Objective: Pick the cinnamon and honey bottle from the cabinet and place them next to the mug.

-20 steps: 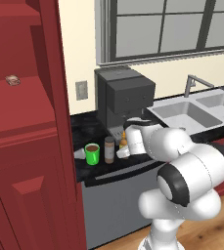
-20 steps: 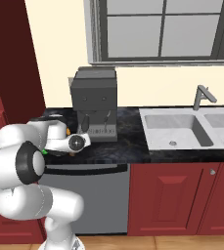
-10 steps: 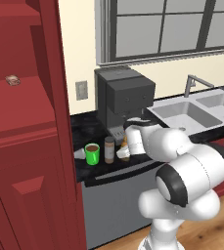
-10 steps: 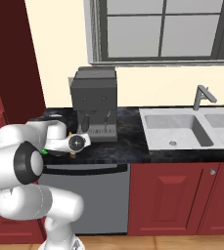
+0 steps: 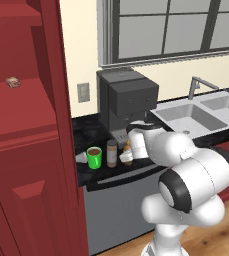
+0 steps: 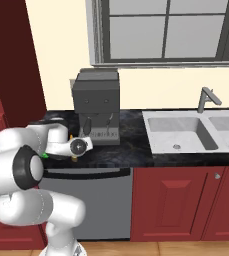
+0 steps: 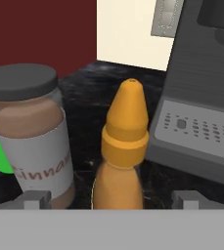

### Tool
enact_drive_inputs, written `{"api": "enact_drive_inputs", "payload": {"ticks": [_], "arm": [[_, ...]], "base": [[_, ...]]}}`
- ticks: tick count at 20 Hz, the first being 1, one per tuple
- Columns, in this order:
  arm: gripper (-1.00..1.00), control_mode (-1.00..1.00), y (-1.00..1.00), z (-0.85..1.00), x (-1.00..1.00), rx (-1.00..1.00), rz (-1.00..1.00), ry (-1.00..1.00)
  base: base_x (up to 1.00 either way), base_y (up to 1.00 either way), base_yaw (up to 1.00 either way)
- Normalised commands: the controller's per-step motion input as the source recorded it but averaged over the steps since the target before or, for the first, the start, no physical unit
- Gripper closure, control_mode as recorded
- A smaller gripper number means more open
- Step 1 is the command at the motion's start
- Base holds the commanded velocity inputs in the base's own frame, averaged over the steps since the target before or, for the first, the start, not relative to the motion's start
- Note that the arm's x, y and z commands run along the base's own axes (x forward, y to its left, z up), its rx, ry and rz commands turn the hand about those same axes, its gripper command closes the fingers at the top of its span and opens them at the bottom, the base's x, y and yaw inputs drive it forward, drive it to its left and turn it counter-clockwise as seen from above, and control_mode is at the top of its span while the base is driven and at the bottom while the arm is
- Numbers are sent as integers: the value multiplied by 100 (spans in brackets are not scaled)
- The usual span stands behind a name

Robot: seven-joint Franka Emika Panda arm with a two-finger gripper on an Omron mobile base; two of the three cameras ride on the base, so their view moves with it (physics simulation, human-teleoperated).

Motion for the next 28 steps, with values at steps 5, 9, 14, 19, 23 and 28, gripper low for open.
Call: {"api": "enact_drive_inputs", "payload": {"ticks": [5, 9, 14, 19, 23, 28], "arm": [[-100, -100, -4, 0, -12, 0, 0, 0], [-100, -100, -8, 0, -9, 0, 0, 0], [-100, -100, -20, 0, -6, 0, 0, 0], [-100, -100, -28, 6, -19, 3, 0, 0], [-100, -100, -28, 50, -34, 6, 0, 0], [-100, -100, -26, 91, -39, 7, 0, 2]], "base": [[0, 0, 0], [0, 0, 0], [0, 0, 0], [0, 0, 0], [0, 0, 0], [0, 0, 0]]}}
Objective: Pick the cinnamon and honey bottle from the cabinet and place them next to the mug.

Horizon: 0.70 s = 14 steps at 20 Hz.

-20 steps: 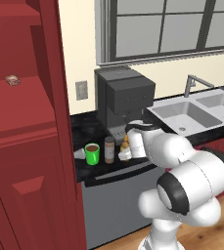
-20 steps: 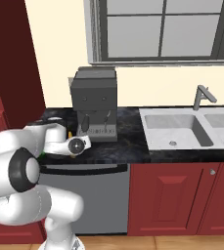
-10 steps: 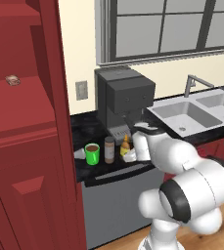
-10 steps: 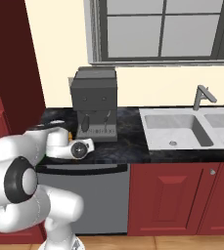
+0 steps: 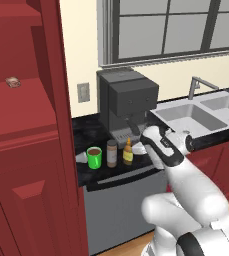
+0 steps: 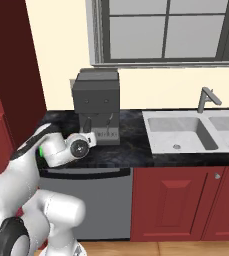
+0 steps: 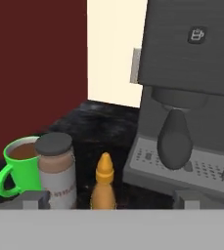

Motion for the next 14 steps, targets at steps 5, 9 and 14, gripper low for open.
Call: {"api": "enact_drive_inputs", "payload": {"ticks": [5, 9, 14], "arm": [[-100, -100, -24, 100, -16, 2, 0, 17], [-100, -100, -34, 100, -15, 0, 0, 32], [-100, -100, -43, 93, -33, 0, -5, 35]], "base": [[0, 0, 0], [0, 0, 0], [0, 0, 0]]}}
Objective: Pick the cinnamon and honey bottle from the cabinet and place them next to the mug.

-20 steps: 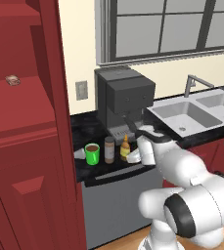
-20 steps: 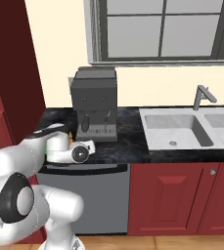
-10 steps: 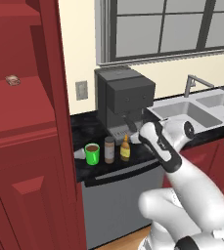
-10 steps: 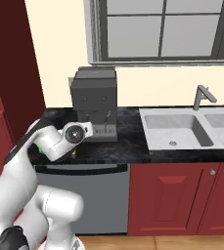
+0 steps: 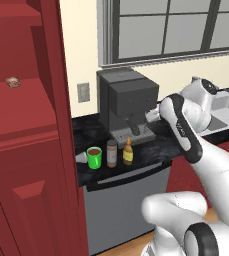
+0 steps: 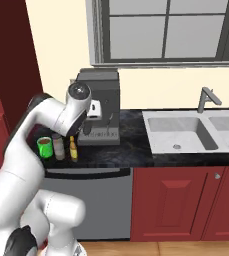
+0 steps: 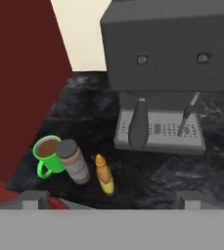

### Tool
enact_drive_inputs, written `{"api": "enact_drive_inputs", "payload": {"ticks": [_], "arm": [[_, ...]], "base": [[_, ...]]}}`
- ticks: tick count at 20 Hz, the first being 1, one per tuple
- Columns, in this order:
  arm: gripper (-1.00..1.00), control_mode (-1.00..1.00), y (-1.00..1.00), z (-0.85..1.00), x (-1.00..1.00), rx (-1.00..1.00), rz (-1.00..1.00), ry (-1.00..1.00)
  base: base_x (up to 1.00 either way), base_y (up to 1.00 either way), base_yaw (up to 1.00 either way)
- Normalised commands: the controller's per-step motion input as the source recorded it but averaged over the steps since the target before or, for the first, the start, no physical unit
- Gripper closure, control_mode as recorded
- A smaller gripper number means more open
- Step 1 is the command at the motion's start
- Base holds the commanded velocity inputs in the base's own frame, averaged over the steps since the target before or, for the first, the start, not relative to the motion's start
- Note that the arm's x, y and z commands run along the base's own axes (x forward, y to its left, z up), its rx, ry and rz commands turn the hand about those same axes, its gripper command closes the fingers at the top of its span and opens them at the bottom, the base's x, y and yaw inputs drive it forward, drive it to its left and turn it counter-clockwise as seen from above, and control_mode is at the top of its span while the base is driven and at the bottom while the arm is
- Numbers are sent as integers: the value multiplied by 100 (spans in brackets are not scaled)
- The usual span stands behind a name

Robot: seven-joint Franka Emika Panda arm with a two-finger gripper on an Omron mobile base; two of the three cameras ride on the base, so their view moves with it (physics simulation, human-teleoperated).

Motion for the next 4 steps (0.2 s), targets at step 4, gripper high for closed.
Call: {"api": "enact_drive_inputs", "payload": {"ticks": [4], "arm": [[-100, -100, -38, 73, -93, 0, -11, 14]], "base": [[0, 0, 0]]}}
